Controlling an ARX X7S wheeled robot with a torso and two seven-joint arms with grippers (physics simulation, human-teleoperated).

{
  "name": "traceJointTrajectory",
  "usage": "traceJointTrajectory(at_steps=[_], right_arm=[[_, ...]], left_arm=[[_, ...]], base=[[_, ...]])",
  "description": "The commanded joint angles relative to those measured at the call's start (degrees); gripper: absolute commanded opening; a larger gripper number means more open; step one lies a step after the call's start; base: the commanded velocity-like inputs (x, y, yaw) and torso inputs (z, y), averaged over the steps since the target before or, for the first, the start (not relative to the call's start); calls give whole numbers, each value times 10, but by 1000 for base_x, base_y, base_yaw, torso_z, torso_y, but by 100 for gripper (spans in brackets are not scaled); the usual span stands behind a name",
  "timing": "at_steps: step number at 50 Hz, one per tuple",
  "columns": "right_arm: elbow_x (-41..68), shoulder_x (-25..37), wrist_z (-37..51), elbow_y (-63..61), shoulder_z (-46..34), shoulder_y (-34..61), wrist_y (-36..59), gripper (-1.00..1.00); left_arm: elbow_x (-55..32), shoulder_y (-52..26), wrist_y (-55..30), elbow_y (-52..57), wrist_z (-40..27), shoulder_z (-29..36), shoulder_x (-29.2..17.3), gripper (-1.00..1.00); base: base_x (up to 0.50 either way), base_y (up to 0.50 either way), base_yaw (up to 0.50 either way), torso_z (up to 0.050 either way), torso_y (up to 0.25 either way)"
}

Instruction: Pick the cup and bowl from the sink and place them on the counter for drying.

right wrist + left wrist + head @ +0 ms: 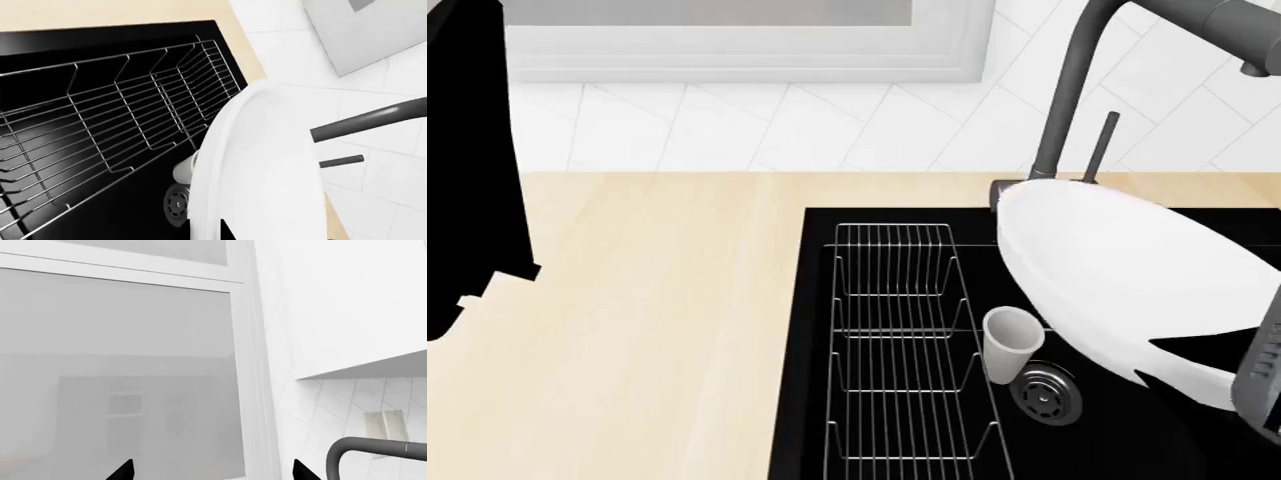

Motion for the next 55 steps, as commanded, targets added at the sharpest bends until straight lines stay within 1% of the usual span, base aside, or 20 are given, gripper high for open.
traceJointTrajectory(at_steps=[1, 7, 24, 32, 37, 46, 52, 55], right_arm=[[81, -119, 94, 55, 31, 33, 3, -100], [23, -184, 28, 73, 58, 26, 0, -100], [-149, -388, -79, 108, 120, -69, -4, -100], [-273, -463, -163, 106, 131, -110, -3, -100], [-371, -493, -232, 96, 132, -138, -6, -100], [-545, -532, -348, 46, 106, -188, -27, -100], [-701, -544, -449, 13, 45, -204, -83, -100], [-789, -546, -495, 6, -5, -213, -139, -100]], left_arm=[[-8, -3, 0, -5, -1, -9, -2, 100], [-21, -11, -8, -7, 1, -20, -2, 100], [-27, -12, -9, -10, -2, -29, -2, 100], [-31, -12, -11, -9, -4, -34, -2, 100], [-33, -13, -11, -11, -5, -37, -2, 100], [-45, -19, -19, -13, -5, -47, -2, 100], [-50, -20, -21, -15, -4, -52, -2, 100], [-51, -19, -21, -16, -4, -52, -2, 100]], base=[[0, 0, 0, 0, 0], [0, 0, 0, 0, 0], [0, 0, 0, 0, 1], [0, 0, 0, 0, 0], [0, 0, 0, 0, 0], [0, 0, 0, 0, 1], [0, 0, 0, 0, 0], [0, 0, 0, 0, 0]])
